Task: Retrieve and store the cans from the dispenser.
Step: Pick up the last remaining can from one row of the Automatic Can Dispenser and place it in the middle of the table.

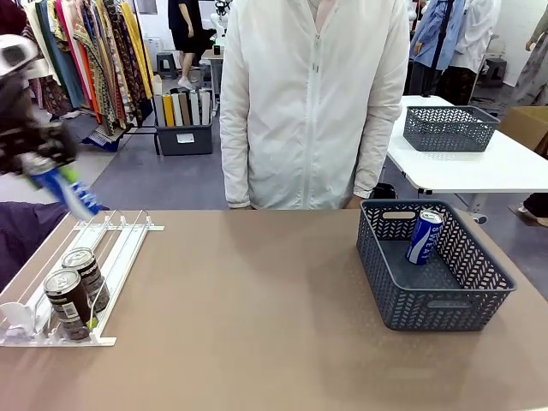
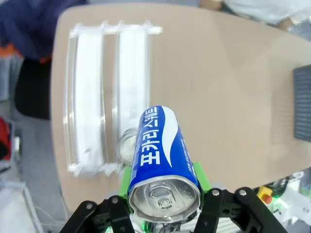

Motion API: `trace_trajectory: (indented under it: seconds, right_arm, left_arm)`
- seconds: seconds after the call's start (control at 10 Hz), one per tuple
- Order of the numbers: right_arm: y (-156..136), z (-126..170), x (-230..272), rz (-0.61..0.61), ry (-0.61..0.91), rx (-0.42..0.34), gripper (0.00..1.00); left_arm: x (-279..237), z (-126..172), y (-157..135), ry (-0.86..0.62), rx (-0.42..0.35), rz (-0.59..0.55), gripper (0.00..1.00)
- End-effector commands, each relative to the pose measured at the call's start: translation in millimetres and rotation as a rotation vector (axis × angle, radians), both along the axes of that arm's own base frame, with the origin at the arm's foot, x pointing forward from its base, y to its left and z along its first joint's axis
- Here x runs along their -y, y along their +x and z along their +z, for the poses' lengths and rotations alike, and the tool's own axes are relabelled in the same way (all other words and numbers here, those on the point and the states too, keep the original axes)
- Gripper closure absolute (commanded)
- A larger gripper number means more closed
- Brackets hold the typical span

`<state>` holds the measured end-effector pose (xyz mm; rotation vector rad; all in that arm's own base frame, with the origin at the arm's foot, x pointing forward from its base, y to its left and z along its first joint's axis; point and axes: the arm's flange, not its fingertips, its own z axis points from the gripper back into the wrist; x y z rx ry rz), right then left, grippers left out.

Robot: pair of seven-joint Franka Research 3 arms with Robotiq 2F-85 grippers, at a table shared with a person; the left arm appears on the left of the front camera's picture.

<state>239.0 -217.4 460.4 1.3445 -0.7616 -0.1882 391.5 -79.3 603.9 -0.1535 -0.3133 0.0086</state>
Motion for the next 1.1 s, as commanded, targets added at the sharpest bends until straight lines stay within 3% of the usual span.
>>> trace_trajectory:
  seconds: [0.0,0.2,0.4,0.6,0.7,1.0]
  right_arm:
    - [3,4,0,-0.013,0.013,0.029,0.00]
    - [3,4,0,-0.013,0.013,0.029,0.00]
    - [3,4,0,-0.013,0.013,0.029,0.00]
    - [3,4,0,-0.013,0.013,0.029,0.00]
    - [3,4,0,-0.013,0.013,0.029,0.00]
    - [3,4,0,-0.013,0.013,0.029,0.00]
  left_arm:
    - [54,-5,44,-0.012,-0.045,-0.202,1.00]
    - [147,-50,65,-0.110,-0.148,-0.482,1.00]
    - [240,-108,64,-0.048,-0.166,-0.597,1.00]
    - [321,-179,64,0.087,-0.232,-0.699,1.00]
    - [340,-195,63,0.113,-0.249,-0.722,1.00]
    - [346,-198,64,0.129,-0.256,-0.713,1.00]
